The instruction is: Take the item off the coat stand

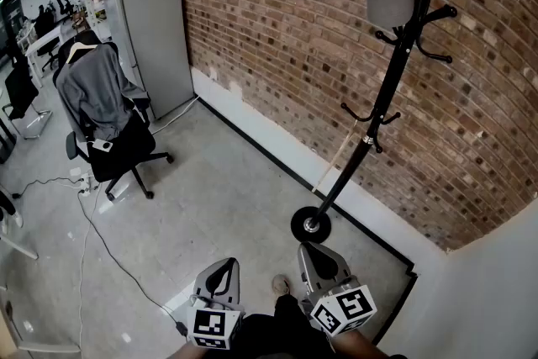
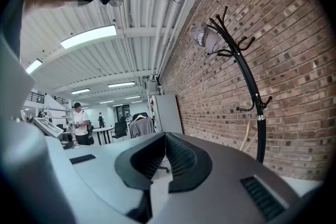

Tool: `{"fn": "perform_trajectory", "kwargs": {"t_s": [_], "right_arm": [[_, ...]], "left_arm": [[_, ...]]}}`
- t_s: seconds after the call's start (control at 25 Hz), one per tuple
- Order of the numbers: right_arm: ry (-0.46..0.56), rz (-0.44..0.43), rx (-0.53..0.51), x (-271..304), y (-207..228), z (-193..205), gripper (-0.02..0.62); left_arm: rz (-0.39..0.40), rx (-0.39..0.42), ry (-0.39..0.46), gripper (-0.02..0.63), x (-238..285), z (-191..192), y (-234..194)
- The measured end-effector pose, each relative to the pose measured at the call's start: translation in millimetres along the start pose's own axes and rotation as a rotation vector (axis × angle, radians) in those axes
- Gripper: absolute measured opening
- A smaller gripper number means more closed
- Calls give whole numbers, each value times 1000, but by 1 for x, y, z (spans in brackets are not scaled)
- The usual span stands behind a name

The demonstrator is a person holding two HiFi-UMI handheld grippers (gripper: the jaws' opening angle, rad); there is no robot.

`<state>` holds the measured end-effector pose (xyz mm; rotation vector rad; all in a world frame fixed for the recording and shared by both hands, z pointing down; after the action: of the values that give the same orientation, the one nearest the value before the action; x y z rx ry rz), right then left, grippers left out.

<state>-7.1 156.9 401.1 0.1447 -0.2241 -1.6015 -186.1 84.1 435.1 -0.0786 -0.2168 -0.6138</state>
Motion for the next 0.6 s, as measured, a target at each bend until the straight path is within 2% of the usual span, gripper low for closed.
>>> {"fn": "perform_trajectory", "kwargs": {"t_s": [0.36,0.6], "right_arm": [[70,-36,27,66,128,-62,15],[178,-118,-35,97,203,-124,15]], "left_arm": [[22,21,73,32,147,-80,28],[66,56,148,31,238,-134,53]]}}
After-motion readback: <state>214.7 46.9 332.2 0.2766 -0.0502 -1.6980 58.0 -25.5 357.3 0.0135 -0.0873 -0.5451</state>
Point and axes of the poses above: the fingertips, and each gripper's own axes: x forward along the fingers, y to its right, z out of its underside, the point moved 6 cm from there along -x, backward along the fingers, and after that the axes turned 2 degrees about x, right-handed, at the moved point
